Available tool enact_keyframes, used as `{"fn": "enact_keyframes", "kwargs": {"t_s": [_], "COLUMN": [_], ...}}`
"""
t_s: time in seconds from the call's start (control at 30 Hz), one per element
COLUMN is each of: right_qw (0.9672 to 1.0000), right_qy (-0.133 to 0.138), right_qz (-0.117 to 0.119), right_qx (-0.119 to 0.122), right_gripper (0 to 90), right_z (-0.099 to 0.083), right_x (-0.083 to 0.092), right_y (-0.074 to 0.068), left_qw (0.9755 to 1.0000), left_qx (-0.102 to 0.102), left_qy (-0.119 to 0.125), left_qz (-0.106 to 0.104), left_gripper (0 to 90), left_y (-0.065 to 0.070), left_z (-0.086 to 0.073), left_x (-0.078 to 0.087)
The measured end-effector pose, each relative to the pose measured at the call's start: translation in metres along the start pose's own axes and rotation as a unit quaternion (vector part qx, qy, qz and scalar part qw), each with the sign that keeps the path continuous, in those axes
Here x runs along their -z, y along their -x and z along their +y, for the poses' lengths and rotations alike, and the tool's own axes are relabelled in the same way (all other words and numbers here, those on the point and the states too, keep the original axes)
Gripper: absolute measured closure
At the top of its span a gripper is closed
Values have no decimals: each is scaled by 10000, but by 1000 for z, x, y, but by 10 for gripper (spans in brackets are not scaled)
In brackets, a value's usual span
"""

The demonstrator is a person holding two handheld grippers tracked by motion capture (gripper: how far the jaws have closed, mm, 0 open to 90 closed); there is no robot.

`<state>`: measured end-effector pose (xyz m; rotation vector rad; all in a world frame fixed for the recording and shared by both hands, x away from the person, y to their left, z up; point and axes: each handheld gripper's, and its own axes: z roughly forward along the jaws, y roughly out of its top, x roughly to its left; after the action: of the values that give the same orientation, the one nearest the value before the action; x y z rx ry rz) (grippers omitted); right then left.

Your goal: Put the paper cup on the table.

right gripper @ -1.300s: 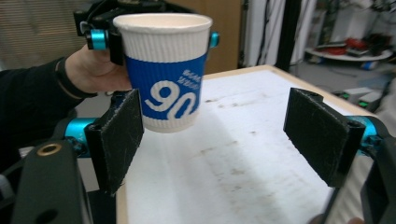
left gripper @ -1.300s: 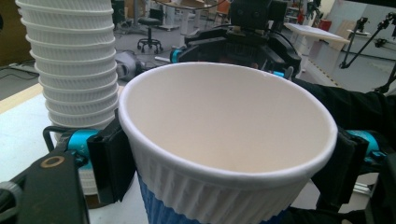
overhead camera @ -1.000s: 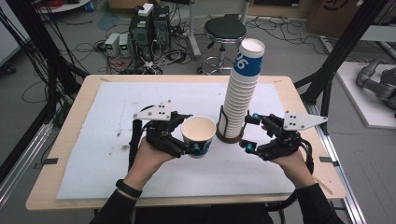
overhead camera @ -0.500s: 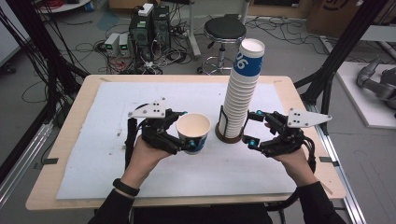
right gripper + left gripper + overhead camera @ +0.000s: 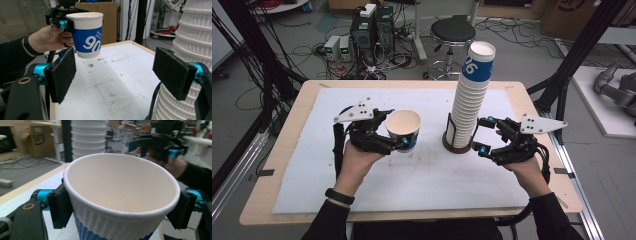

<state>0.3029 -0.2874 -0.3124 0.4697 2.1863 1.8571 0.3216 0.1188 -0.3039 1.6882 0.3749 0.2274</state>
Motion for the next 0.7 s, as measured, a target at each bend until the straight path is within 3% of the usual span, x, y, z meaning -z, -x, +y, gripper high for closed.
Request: {"fn": "enact_keyframes", "kwargs": {"t_s": [0.3,0.5,0.63,0.7], "right_qw": [10000,10000,9999,9999], "right_qy": [19,51,71,81], "right_qz": [-9,-23,-41,-53], "right_qx": [-39,-63,-85,-57], "right_gripper": [192,192,192,192], "right_z": [0,0,0,0], "right_x": [-1,1,2,2], "right_y": [2,3,3,3], "left_qw": [9985,9963,9935,9927], "left_qx": [-43,-50,-76,-5], "left_qy": [149,203,117,155], "left_qz": [530,833,1127,1198], "left_gripper": [212,212,213,213], "left_y": [-19,-30,-40,-47], "left_z": [-4,-7,-11,-15], "left_x": [9,13,15,16]}}
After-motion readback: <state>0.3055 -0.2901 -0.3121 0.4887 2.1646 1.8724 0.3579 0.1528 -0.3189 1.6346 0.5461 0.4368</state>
